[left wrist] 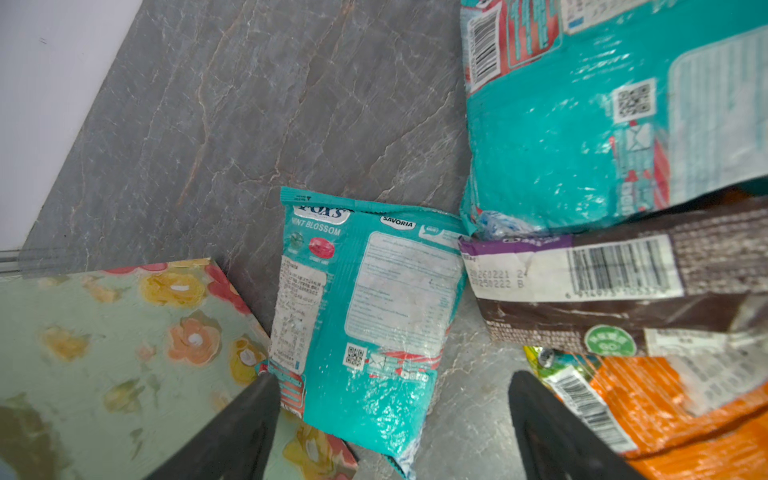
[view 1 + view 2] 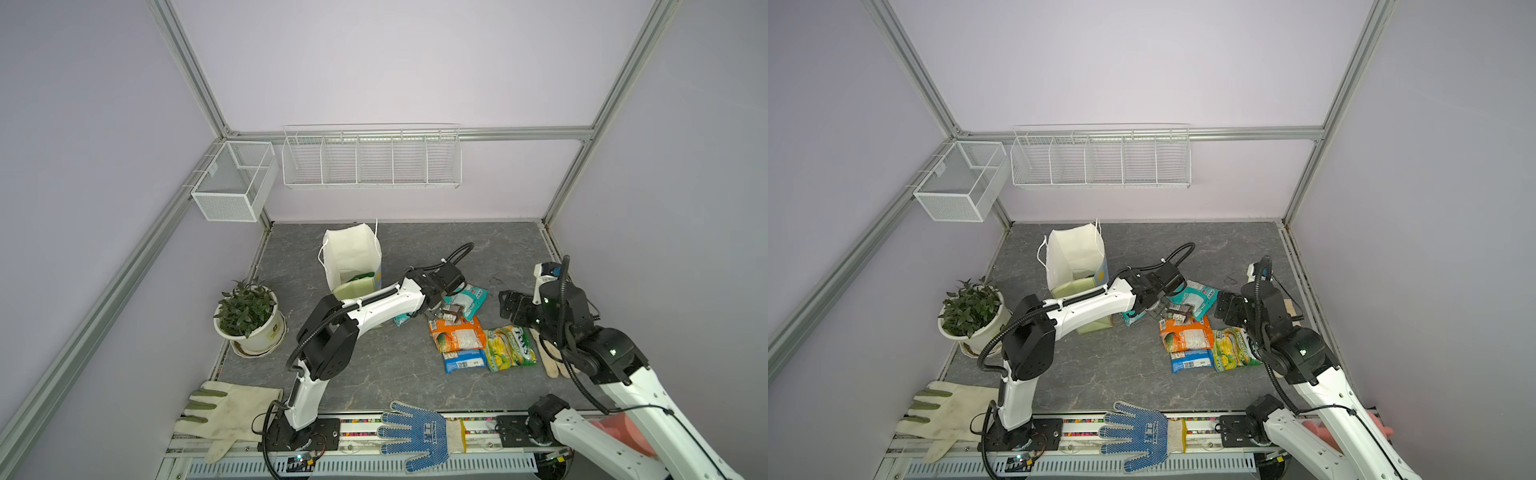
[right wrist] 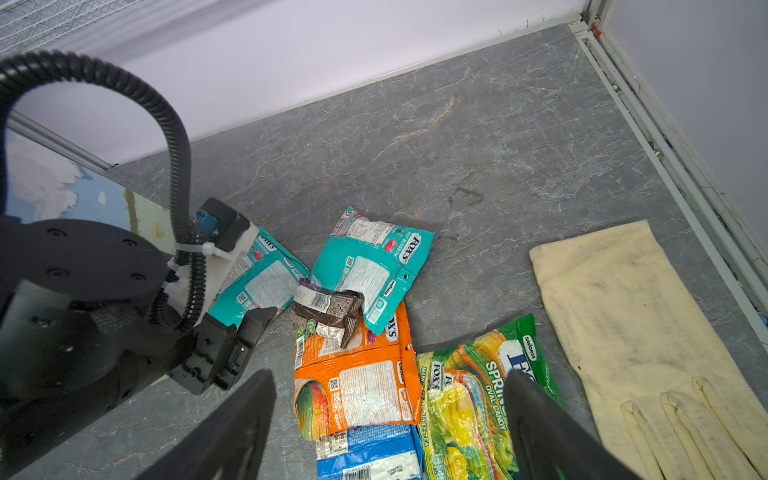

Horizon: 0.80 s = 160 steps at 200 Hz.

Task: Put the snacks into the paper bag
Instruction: 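Reach the left gripper over the teal Fox's packet beside the bag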

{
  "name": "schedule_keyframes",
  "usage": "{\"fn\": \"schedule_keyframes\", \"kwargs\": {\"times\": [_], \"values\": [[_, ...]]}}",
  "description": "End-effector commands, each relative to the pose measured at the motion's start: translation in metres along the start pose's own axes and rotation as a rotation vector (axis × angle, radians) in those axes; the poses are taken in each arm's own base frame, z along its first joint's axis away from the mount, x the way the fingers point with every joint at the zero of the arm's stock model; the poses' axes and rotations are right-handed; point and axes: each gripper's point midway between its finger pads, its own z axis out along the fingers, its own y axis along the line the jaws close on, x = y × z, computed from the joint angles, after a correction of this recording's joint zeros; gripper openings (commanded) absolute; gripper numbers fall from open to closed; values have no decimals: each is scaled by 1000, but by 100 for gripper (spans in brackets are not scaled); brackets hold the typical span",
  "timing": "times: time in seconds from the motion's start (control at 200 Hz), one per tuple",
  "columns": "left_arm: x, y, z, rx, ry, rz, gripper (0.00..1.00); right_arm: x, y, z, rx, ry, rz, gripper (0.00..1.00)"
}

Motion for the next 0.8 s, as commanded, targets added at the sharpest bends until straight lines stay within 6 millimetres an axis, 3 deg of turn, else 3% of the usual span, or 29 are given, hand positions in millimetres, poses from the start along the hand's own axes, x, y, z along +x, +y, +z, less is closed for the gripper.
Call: {"fn": "schedule_keyframes", "kwargs": {"times": [0.0,0.795], "values": [[3,3,6,10,50,-18,86,5,0,3,-17,11,18,89],[31,7,42,13,142,-28,81,18,-12,20,-16,57,75,88]]}}
